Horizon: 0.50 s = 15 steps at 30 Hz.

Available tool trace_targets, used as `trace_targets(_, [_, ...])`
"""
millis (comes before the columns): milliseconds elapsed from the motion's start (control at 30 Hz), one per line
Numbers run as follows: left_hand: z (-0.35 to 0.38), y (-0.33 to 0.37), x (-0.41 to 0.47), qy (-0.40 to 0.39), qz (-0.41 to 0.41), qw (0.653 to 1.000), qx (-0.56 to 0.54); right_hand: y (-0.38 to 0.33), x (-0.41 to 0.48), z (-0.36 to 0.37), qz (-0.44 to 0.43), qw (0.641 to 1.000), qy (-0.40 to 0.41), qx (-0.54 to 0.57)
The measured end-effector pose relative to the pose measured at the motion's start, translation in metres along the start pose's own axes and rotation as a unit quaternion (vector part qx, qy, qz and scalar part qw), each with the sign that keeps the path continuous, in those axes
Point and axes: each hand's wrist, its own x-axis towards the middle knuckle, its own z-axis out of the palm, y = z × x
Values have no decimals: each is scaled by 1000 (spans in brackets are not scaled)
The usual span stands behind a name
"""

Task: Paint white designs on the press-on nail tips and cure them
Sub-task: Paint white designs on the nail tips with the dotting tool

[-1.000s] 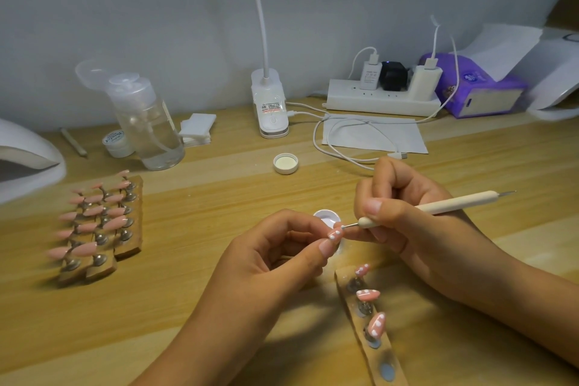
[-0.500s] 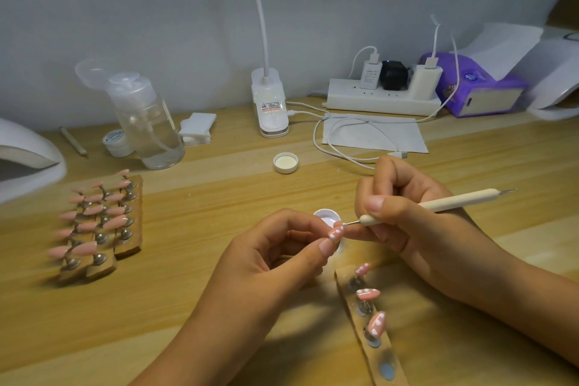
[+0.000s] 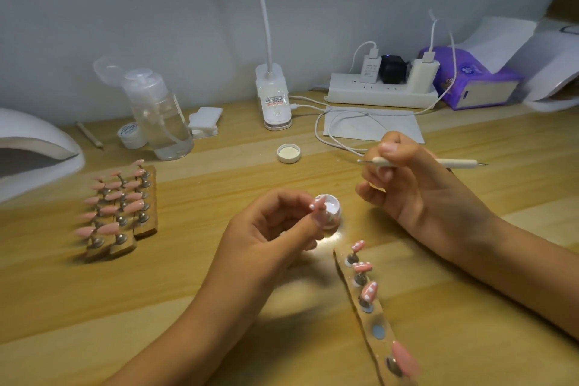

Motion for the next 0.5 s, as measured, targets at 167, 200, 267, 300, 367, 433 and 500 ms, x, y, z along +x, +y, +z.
trace_targets(167, [4, 10, -17, -21, 165, 970, 178, 0, 3, -4, -3, 998, 46, 38])
trace_targets(200, [5, 12, -20, -46, 203, 954, 218, 0, 3, -5, -4, 998, 53, 43])
trace_targets(267, [7, 13, -24, -94, 249, 922, 279, 0, 4, -5, -2, 997, 60, 54])
trace_targets(300, [8, 12, -25, -105, 267, 905, 314, 0, 4, -6, 0, 997, 60, 58])
trace_targets(367, [9, 8, -25, -106, 303, 868, 380, 0, 5, -7, 2, 996, 61, 60])
trace_targets(433, [8, 3, -27, -102, 326, 842, 417, -1, 6, -7, 5, 996, 64, 62])
trace_targets(500, [8, 0, -28, -99, 338, 829, 434, -1, 6, -8, 8, 996, 66, 67])
